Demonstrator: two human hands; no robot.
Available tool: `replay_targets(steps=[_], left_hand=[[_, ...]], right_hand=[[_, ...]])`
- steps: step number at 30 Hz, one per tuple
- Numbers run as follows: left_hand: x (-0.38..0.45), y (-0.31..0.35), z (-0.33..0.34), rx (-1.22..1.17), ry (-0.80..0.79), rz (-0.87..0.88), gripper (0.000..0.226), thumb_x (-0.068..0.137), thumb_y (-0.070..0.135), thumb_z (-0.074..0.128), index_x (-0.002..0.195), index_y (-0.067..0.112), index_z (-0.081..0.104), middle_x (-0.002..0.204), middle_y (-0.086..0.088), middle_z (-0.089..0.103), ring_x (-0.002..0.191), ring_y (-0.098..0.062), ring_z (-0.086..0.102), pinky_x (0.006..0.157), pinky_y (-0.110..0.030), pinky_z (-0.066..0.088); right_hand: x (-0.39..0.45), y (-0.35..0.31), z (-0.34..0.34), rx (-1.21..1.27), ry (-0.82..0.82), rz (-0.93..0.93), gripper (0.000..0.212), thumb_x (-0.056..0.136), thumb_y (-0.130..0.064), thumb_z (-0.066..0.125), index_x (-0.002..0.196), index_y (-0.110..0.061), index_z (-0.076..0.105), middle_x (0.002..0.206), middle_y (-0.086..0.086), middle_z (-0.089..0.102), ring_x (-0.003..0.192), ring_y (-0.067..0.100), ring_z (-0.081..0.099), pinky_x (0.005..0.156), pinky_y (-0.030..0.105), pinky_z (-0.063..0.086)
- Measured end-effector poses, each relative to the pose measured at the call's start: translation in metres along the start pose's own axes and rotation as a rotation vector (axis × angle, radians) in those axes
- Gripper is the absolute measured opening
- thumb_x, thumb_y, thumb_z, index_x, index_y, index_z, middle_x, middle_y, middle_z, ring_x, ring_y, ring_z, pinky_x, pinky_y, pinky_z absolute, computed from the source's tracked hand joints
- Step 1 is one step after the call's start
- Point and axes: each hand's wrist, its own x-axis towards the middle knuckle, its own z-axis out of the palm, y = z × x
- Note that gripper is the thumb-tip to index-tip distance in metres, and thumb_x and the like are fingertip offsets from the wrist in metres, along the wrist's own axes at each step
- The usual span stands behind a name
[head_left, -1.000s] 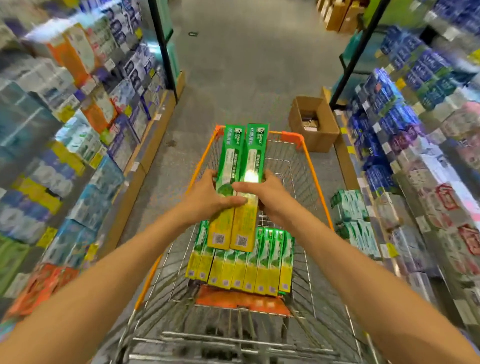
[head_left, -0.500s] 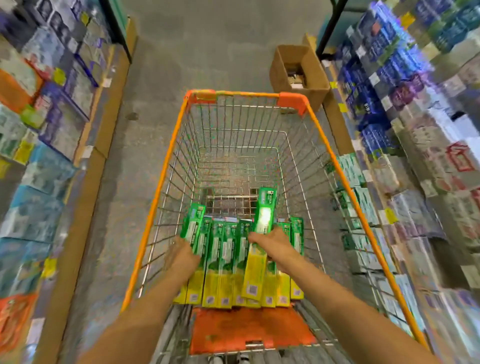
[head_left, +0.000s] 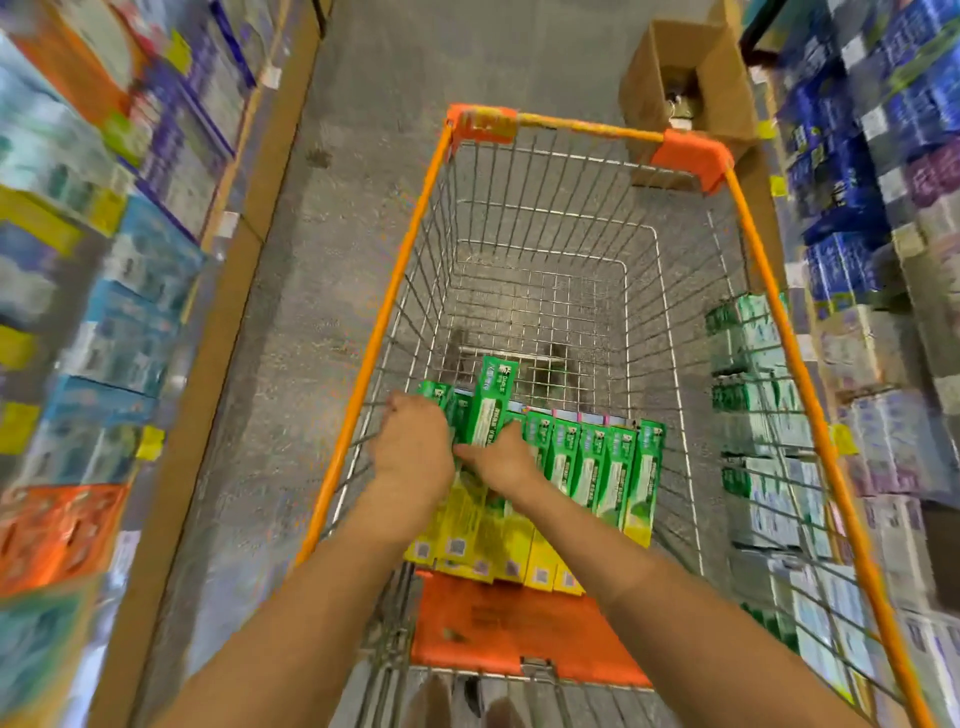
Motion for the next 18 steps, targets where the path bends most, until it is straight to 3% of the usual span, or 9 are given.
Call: replay_targets(steps=[3,7,9,11,12,13,14,15,18], left_hand=[[-0.006,-0.007,-0.053,-0.135,0.233,0.067,0.03,0.094,0.004,0.043,0.123,0.003,0.043,0.128,-0.017,0.044,0.113,-0.033,0.054,0.085,-0.037,0.043],[-0.011,-0.026,-0.063,-0.18,0.272,0.196,0.032,0.095,0.01,0.044,0.127,0.004,0.045,0.129,-0.015,0.045,0.107,-0.037,0.055,0.08,-0.042,0.042],[-0.013,-0.032,-0.057,-0.214,0.323,0.249,0.028,0.095,0.009,0.044,0.122,0.003,0.05,0.126,-0.014,0.05,0.103,-0.037,0.057,0.076,-0.042,0.043],[-0.014,-0.035,-0.053,-0.285,0.363,0.321,0.022,0.092,0.004,0.05,0.111,-0.002,0.056,0.115,-0.018,0.057,0.092,-0.04,0.06,0.069,-0.044,0.045],[-0.014,-0.035,-0.053,-0.307,0.391,0.343,0.019,0.089,0.002,0.053,0.106,-0.004,0.058,0.109,-0.02,0.059,0.087,-0.041,0.061,0.065,-0.044,0.046],[-0.014,-0.036,-0.053,-0.308,0.414,0.351,0.017,0.089,0.002,0.054,0.103,-0.004,0.059,0.105,-0.021,0.06,0.085,-0.041,0.061,0.063,-0.043,0.046],[-0.013,-0.036,-0.053,-0.303,0.418,0.355,0.016,0.089,0.003,0.054,0.104,-0.003,0.059,0.105,-0.02,0.06,0.087,-0.039,0.061,0.064,-0.042,0.046],[-0.013,-0.035,-0.054,-0.289,0.418,0.35,0.018,0.091,0.005,0.052,0.106,-0.002,0.058,0.109,-0.019,0.059,0.091,-0.037,0.061,0.067,-0.042,0.047],[-0.014,-0.031,-0.057,-0.245,0.411,0.341,0.023,0.095,0.01,0.045,0.115,0.002,0.054,0.117,-0.014,0.055,0.102,-0.033,0.057,0.074,-0.039,0.045]], right_hand=[[0.001,-0.014,0.025,-0.038,-0.051,0.03,0.096,0.084,-0.034,0.07,0.146,0.005,0.007,0.143,0.02,0.041,0.127,0.029,0.046,0.097,0.034,0.042],[0.003,-0.015,0.048,-0.01,-0.077,0.045,0.103,0.084,-0.032,0.07,0.148,0.005,-0.002,0.149,0.02,0.031,0.132,0.031,0.04,0.102,0.036,0.041],[0.005,-0.01,0.052,-0.056,-0.069,0.047,0.099,0.083,-0.033,0.071,0.146,0.007,0.005,0.14,0.022,0.043,0.123,0.032,0.049,0.094,0.037,0.045],[0.007,-0.005,0.054,-0.103,-0.079,0.056,0.087,0.084,-0.035,0.07,0.14,0.009,0.02,0.117,0.022,0.058,0.103,0.029,0.06,0.074,0.032,0.049],[0.007,-0.005,0.053,-0.12,-0.092,0.05,0.072,0.084,-0.035,0.07,0.131,0.008,0.036,0.097,0.018,0.062,0.083,0.024,0.062,0.059,0.026,0.045],[0.008,-0.003,0.052,-0.155,-0.102,0.051,0.048,0.084,-0.034,0.07,0.109,0.004,0.052,0.075,0.012,0.058,0.062,0.017,0.055,0.047,0.02,0.039],[0.007,-0.001,0.051,-0.187,-0.103,0.054,0.034,0.085,-0.033,0.07,0.08,-0.003,0.054,0.06,0.007,0.05,0.049,0.013,0.045,0.039,0.019,0.031],[0.007,0.001,0.051,-0.208,-0.099,0.054,0.041,0.084,-0.033,0.07,0.061,-0.01,0.045,0.052,0.004,0.042,0.043,0.012,0.036,0.035,0.02,0.025],[0.006,0.002,0.05,-0.259,-0.12,0.011,0.055,0.082,-0.035,0.071,0.052,-0.016,0.029,0.048,0.003,0.033,0.041,0.012,0.027,0.035,0.021,0.02]])
